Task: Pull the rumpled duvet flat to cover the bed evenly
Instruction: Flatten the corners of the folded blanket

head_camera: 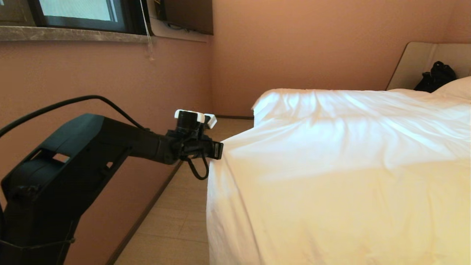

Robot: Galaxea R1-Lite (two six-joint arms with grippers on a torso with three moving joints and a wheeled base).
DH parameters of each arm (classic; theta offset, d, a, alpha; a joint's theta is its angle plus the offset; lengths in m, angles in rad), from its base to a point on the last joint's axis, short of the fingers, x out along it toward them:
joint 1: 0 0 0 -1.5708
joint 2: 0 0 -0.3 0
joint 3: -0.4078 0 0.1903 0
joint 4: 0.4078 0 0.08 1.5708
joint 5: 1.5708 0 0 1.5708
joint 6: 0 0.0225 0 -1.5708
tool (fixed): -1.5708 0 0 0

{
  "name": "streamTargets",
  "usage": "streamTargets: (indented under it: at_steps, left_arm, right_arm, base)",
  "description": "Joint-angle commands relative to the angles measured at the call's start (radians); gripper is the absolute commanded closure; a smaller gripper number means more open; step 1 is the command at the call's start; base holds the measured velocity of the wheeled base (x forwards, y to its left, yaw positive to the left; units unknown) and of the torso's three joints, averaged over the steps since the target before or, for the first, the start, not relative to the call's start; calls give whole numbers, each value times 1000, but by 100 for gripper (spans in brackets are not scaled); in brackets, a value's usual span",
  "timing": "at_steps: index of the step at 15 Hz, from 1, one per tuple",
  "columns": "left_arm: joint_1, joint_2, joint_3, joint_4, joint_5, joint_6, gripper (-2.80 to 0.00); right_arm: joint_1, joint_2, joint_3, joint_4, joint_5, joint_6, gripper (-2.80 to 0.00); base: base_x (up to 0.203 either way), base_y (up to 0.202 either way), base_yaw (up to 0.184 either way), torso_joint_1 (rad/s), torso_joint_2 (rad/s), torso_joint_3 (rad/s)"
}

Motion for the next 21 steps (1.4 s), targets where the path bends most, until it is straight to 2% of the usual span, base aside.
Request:
streamTargets:
  at_steps: [1, 8, 12, 13, 14, 21]
  left_arm:
    - [12, -27, 16, -5, 0, -1, 0]
    - [30, -59, 186, -154, 1, -1, 0]
    - [29, -58, 210, -174, 1, 4, 0]
    - [29, -55, 213, -174, 1, 6, -55]
    - [29, -53, 213, -174, 1, 5, -280]
    - [29, -136, 278, -177, -8, -28, -280]
  right_arm:
    - [0, 0, 0, 0, 0, -1, 0]
    - [0, 0, 0, 0, 0, -1, 0]
    - [0, 0, 0, 0, 0, -1, 0]
    - [0, 0, 0, 0, 0, 1, 0]
    - [0, 0, 0, 0, 0, -1, 0]
    - [0, 0, 0, 0, 0, 0, 0]
  base:
    - [0, 0, 0, 0, 0, 0]
    - [0, 0, 0, 0, 0, 0]
    - [0, 0, 0, 0, 0, 0]
    - [0, 0, 0, 0, 0, 0]
    - [0, 0, 0, 0, 0, 0]
    - [0, 0, 0, 0, 0, 0]
